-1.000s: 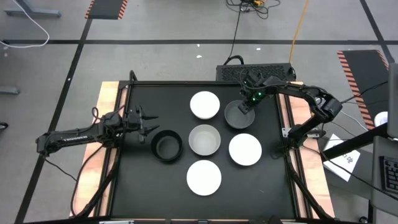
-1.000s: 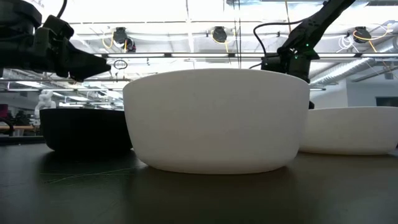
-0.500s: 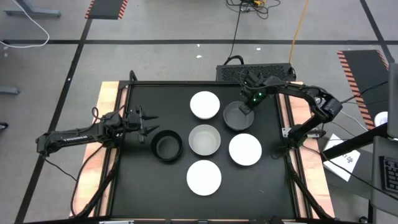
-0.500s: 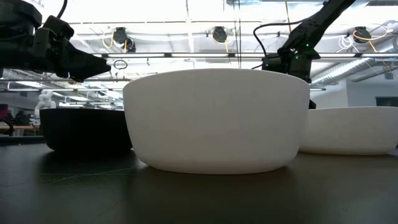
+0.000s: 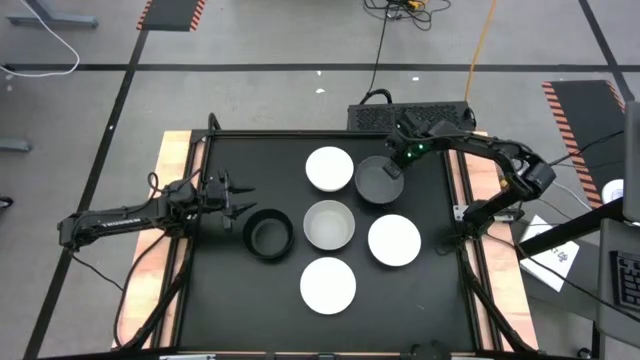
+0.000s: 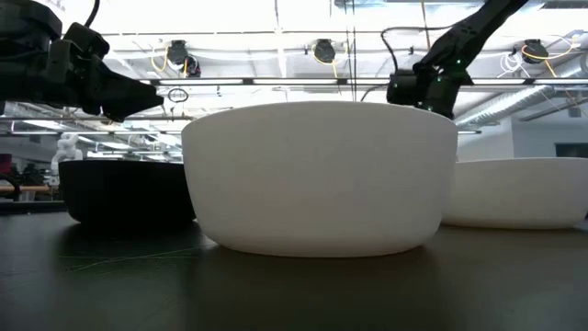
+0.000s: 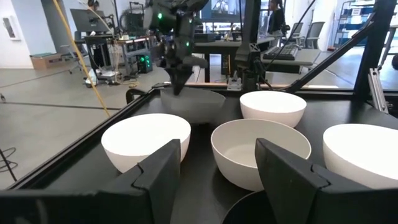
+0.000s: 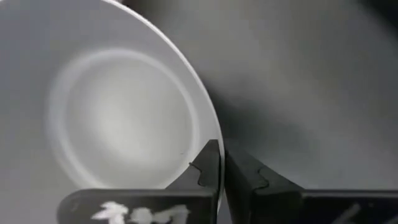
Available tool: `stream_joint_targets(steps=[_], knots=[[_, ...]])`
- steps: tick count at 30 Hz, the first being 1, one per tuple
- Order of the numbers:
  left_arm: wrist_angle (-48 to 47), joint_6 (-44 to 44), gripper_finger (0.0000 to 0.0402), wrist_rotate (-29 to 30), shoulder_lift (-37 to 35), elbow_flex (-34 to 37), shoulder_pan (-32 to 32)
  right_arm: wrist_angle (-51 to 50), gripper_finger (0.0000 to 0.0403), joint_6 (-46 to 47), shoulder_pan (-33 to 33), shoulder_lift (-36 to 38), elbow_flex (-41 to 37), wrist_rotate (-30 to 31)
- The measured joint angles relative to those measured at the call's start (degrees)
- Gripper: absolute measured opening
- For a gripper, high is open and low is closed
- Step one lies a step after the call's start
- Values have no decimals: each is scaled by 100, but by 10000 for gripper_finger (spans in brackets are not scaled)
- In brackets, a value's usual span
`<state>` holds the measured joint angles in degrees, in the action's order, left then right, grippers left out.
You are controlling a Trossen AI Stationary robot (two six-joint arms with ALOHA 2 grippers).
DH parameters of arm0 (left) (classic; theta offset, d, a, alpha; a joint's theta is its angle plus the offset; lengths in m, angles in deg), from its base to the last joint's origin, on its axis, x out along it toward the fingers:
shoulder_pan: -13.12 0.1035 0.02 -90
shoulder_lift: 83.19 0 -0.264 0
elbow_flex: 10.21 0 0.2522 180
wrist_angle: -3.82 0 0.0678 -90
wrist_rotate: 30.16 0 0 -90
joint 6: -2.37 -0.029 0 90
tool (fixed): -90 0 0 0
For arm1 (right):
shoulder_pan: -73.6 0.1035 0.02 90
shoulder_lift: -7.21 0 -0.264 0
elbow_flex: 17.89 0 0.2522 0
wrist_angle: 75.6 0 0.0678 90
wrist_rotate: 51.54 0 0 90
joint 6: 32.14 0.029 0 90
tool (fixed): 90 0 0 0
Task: Nest bowls inside each other
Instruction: Stack the gray bowl on top of the light gray bowl
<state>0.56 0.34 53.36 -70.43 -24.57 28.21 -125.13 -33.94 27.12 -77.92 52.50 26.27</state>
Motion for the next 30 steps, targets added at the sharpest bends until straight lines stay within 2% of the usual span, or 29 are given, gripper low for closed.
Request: stream_joint_targets(steps=[6, 9, 12, 23, 30], knots=[[0, 25, 212, -4, 0, 0, -2, 348, 1, -102, -27, 658, 0, -604], [9, 37, 212, -4, 0, 0, -2, 642, 1, -270, -12, 1065, 0, -1233], [23, 42, 212, -4, -1, 0, -1, 1025, 1, -79, 59, 1455, 0, -1515], [24, 105, 212, -4, 0, 0, -2, 1061, 0, 155, 68, 2817, -2, -1811], [24, 105, 212, -2, -1, 0, 0, 902, 0, 264, 568, 3679, -2, -1938]])
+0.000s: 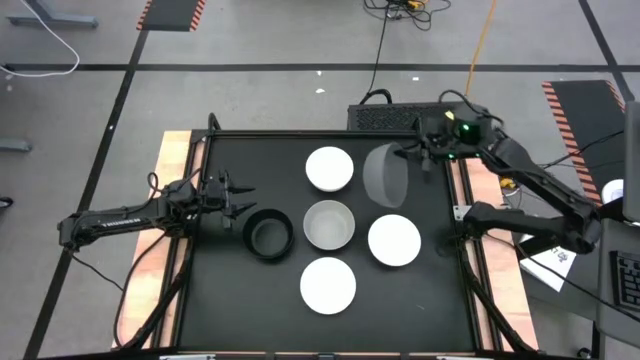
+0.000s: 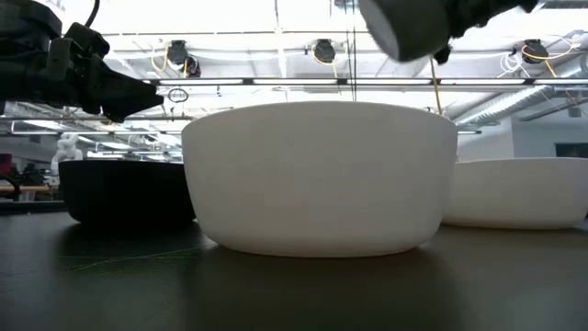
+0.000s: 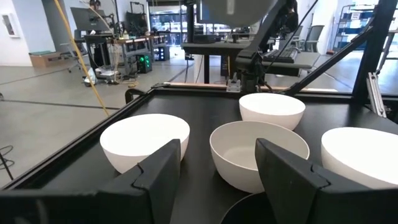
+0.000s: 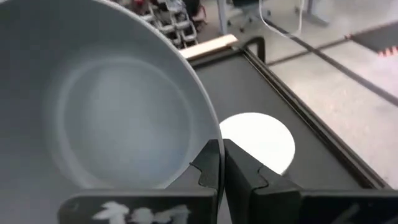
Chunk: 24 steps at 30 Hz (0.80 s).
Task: Nest bowls inside each other
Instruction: Stack the gray bowl on top of the light gray bowl
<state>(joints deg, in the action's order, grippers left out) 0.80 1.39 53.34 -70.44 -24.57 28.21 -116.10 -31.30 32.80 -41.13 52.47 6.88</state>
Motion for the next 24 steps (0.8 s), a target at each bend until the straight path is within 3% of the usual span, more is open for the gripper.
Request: stream_joint_targets(steps=[6, 14, 24], knots=[[1, 108, 212, 0, 1, 0, 0, 39, 0, 77, 508, 652, -273, 472], [2, 120, 212, 0, 1, 0, 0, 689, 0, 441, 727, 1232, -1515, 941], [2, 153, 212, 0, 1, 0, -2, 2998, 0, 873, 854, 1192, -2936, 1070]])
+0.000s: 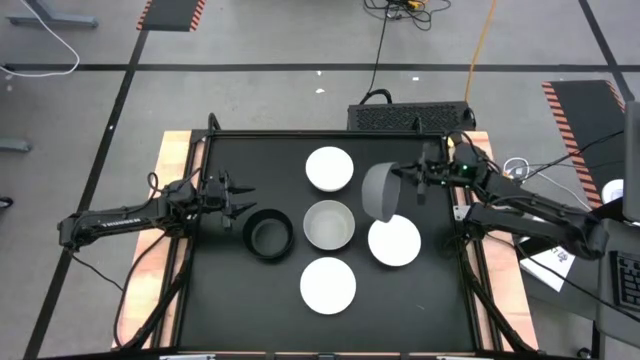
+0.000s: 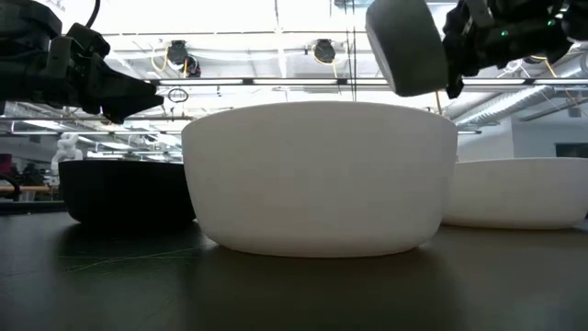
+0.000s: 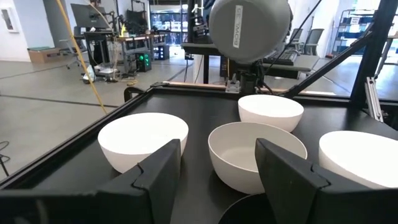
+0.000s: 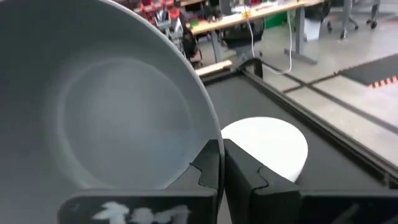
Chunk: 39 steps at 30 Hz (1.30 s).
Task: Nest bowls inside each other
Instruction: Stack the gray bowl on top of the light gray bowl
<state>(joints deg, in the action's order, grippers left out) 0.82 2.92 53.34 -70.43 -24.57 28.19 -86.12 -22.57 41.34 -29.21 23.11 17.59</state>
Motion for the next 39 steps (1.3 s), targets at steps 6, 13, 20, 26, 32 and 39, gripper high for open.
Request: stream_joint_targets(steps=[6, 13, 20, 26, 32, 39], knots=[[2, -3, 212, 0, 0, 0, 0, 870, 0, 27, 78, -702, -141, -10], [0, -4, 212, 0, -2, 0, 2, 1574, 0, 46, 446, -1550, 60, -34], [-20, -4, 212, 0, 0, 0, 2, 1299, 0, 28, 935, -2184, 725, -40], [-24, -6, 212, 0, 0, 0, 1, -267, 0, -24, 1082, -2803, 1789, -37], [-28, -6, 212, -1, -1, 0, 1, -1729, 0, -182, 1100, -3532, 3065, 14], [-75, -12, 212, -2, 0, 0, 2, -2846, 0, -438, 1100, -4487, 4156, -10]])
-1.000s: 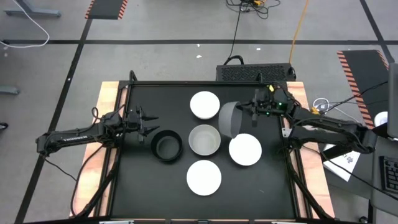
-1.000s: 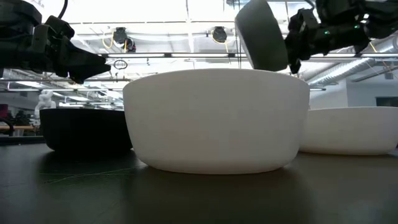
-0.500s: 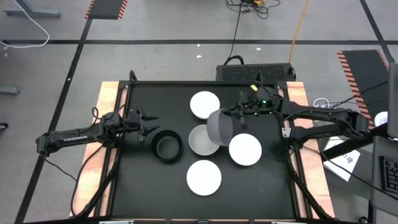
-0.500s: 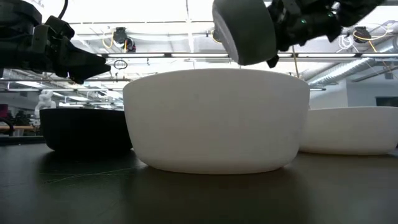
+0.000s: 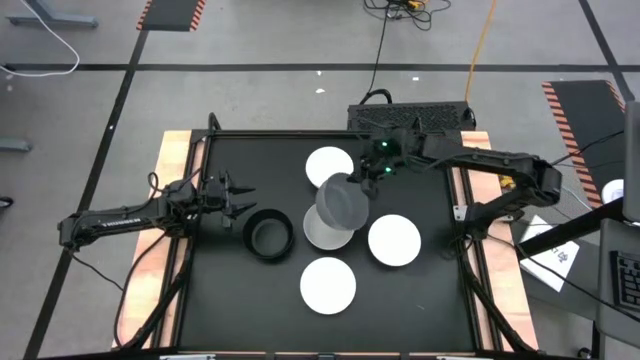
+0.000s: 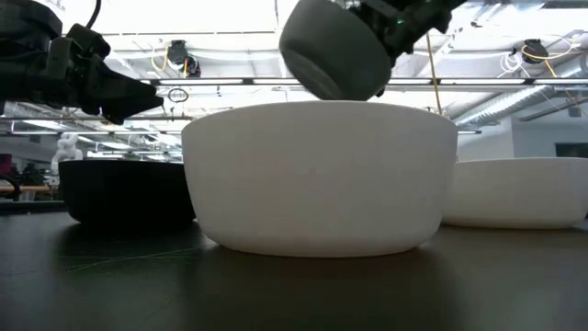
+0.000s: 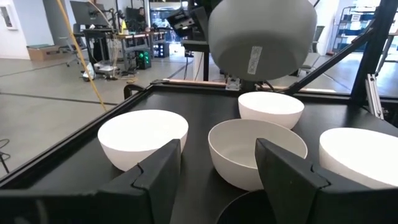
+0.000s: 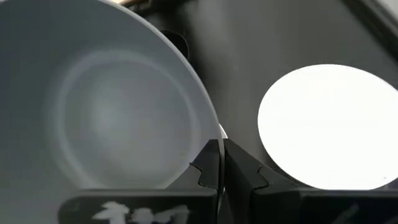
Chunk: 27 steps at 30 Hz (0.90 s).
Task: Nest bowls inside each other
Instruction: Stack the gray bowl on top of the light gray bowl
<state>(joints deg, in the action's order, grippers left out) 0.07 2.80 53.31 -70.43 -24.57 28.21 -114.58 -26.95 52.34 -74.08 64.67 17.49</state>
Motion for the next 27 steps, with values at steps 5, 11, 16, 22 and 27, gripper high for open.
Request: stream_joint_targets(steps=[5, 11, 16, 22, 27], knots=[[-132, -53, 212, 2, 0, -2, -2, -301, 0, -33, 40, -576, 444, -38], [-152, -73, 212, 2, -1, -2, -1, -849, 0, -118, 37, -1226, 879, -32], [-152, -73, 212, 2, -2, -2, 0, -1270, 0, -181, 53, -1753, 1368, -29], [-182, -69, 212, 2, 0, -2, 0, -1724, 0, -205, 152, -2240, 1861, -25], [-203, -58, 212, 2, -2, -2, 0, -1953, 0, -189, 212, -2407, 1973, 0]])
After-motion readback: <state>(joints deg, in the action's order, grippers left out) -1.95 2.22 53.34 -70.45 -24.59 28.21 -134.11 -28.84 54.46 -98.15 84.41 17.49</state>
